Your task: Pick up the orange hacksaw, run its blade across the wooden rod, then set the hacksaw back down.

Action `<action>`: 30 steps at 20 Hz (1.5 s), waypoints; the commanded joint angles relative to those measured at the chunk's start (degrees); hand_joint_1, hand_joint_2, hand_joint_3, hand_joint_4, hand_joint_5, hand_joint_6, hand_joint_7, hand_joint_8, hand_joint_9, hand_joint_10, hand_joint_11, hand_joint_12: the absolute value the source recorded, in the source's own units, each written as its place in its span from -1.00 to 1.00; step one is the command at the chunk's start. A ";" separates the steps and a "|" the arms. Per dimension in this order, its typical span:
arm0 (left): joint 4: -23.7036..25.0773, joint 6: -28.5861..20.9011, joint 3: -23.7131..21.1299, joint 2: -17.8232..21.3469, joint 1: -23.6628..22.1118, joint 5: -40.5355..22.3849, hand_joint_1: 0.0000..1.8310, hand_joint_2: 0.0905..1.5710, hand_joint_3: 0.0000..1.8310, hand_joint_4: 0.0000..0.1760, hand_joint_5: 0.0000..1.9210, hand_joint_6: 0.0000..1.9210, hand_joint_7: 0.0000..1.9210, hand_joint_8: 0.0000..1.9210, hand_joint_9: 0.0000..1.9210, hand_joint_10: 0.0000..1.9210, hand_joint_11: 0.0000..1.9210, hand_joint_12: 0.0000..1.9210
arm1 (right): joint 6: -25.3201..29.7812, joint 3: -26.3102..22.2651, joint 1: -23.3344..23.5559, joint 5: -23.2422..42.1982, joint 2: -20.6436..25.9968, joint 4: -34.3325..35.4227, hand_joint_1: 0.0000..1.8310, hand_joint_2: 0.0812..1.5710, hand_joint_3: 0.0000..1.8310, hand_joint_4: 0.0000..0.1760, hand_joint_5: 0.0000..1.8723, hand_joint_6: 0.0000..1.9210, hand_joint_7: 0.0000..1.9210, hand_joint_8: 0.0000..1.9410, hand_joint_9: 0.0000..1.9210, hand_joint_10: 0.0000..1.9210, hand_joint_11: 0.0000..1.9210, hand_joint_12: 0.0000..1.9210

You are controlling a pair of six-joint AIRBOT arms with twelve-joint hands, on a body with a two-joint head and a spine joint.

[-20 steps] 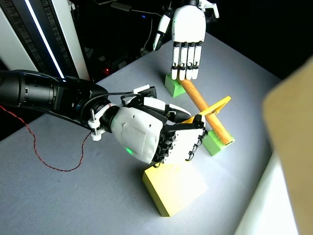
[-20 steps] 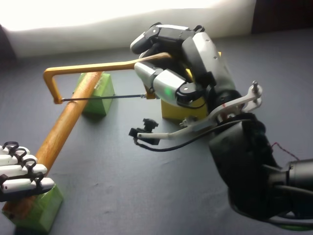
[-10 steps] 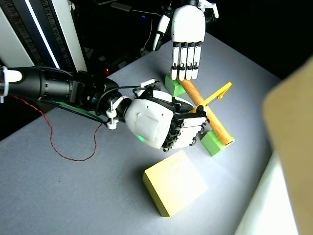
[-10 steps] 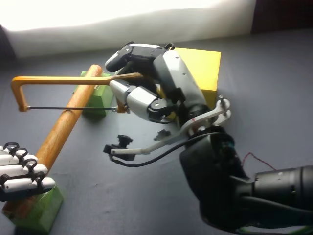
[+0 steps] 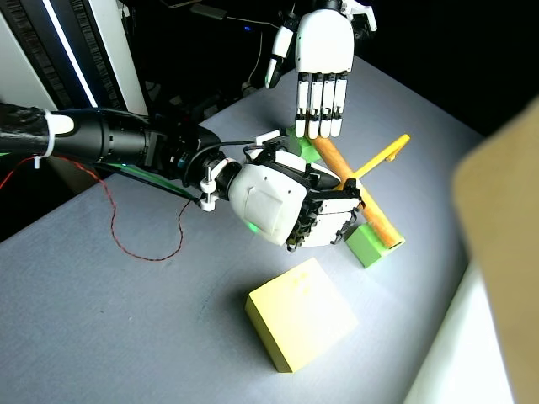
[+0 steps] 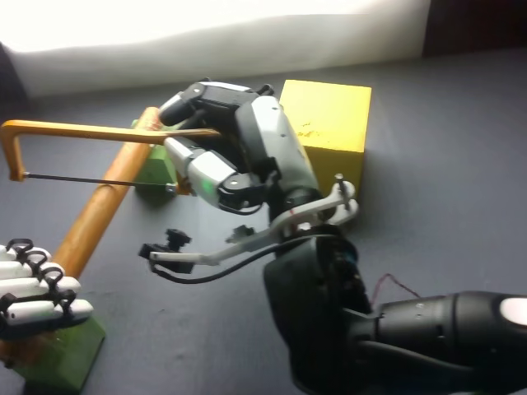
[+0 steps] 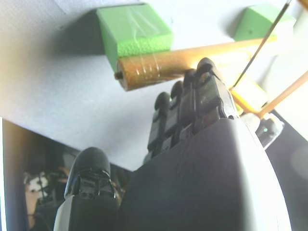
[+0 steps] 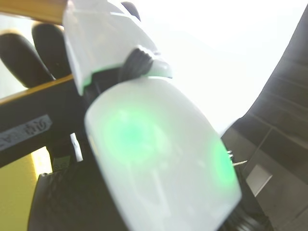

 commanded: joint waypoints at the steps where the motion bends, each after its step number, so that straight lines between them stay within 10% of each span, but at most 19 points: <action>1: -0.80 -0.05 -0.17 -0.03 -0.58 -2.75 -1.00 0.58 -1.00 -1.00 -0.94 -1.00 -0.96 -0.99 -0.99 -1.00 -0.97 -0.99 | 1.20 0.38 1.14 4.36 -0.37 -5.43 0.50 0.40 -1.00 -1.00 -0.04 -0.02 -0.04 0.12 -0.01 0.27 -0.13 0.29; 10: -0.80 -0.05 -0.11 0.12 -0.60 -2.75 -1.00 0.57 -1.00 -1.00 -0.91 -0.99 -0.93 -0.99 -0.96 -0.99 -0.94 -0.96 | 1.74 -0.02 0.64 5.31 -0.02 -5.67 0.50 0.40 -1.00 -1.00 -0.05 0.00 -0.05 0.14 -0.01 0.27 -0.09 0.21; 30: -0.80 -0.06 -0.66 0.31 -0.57 -2.75 -1.00 0.56 -1.00 -1.00 -0.93 -1.00 -0.95 -1.00 -0.98 -1.00 -1.00 -0.82 | -1.54 -16.46 -3.09 2.27 20.70 -9.69 0.50 0.42 -1.00 -1.00 -0.08 0.04 -0.06 0.18 -0.04 0.32 -0.14 0.29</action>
